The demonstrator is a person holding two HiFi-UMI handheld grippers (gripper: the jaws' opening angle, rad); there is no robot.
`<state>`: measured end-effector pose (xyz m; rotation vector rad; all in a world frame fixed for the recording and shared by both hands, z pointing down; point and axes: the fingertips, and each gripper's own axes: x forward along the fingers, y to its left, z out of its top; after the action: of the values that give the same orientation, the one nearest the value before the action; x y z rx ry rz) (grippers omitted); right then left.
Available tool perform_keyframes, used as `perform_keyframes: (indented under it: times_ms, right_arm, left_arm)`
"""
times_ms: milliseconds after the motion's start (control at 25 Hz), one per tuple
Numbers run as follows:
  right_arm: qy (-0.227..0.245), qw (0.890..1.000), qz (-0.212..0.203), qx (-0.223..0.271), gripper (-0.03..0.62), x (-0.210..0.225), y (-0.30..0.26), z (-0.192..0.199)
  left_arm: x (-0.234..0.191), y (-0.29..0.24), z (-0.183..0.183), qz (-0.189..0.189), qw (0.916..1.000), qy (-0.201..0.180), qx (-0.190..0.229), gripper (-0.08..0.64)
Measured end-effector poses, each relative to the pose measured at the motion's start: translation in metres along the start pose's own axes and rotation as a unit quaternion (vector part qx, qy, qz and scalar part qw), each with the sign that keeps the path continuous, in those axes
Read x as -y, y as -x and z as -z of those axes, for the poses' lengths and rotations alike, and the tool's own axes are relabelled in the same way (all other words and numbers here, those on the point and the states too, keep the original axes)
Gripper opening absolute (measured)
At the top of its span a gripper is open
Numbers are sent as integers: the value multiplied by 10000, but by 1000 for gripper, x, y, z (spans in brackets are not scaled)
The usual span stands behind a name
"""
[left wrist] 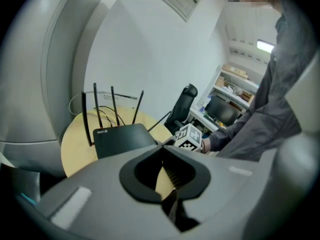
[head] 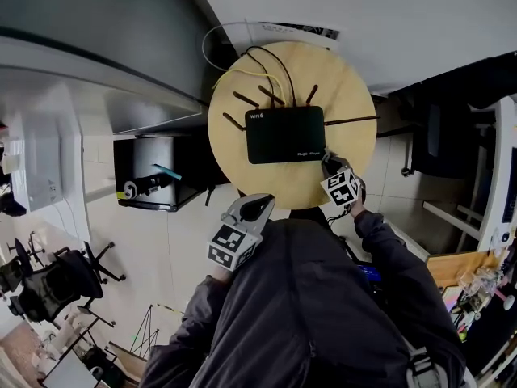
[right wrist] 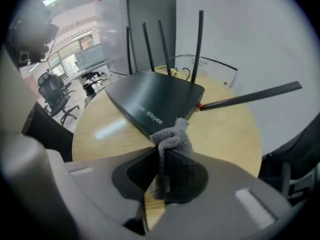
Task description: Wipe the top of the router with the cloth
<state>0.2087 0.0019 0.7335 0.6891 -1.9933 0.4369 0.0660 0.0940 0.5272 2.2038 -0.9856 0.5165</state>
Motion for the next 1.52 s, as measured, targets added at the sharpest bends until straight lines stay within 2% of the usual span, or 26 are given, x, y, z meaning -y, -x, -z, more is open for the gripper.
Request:
perform_keyframes:
  times_ms: [160, 280, 400, 560, 760, 960, 1080, 1200, 1320, 1520]
  right_arm:
    - [-820, 9962, 265, -158, 29, -9, -5, 2]
    - [-1058, 9935, 368, -203, 29, -22, -8, -4]
    - [-1042, 9934, 426, -198, 29, -52, -21, -26]
    - [-1066, 9937, 306, -179, 29, -101, -47, -62]
    - [-666, 9977, 16, -104, 29, -163, -78, -103]
    - [-580, 9983, -15, -40, 29, -180, -89, -114]
    - [-673, 9977, -37, -82, 29, -180, -79, -108]
    - [-756, 9969, -195, 23, 29, -186, -55, -107]
    - [-912, 9956, -149, 141, 29, -183, -23, -99]
    - [-936, 9933, -51, 678, 29, -180, 44, -96]
  left_arm:
    - [-25, 28, 6, 122, 9998, -30, 124, 0]
    - [-48, 52, 9, 127, 9995, -18, 272, 0]
    - [-70, 76, 19, 135, 9993, -19, 345, 0]
    - [-94, 106, 28, 148, 9989, -98, 425, 0]
    - [-122, 141, 40, 18, 9985, -74, 551, 0]
    - [-140, 162, 48, -22, 9977, -25, 679, 0]
    - [-142, 163, 51, 89, 9974, 29, 714, 0]
    - [-130, 154, 55, 410, 9970, -25, 660, 0]
    - [-118, 141, 54, 708, 9953, -26, 666, 0]
    - [-101, 119, 54, 1008, 9930, -39, 619, 0]
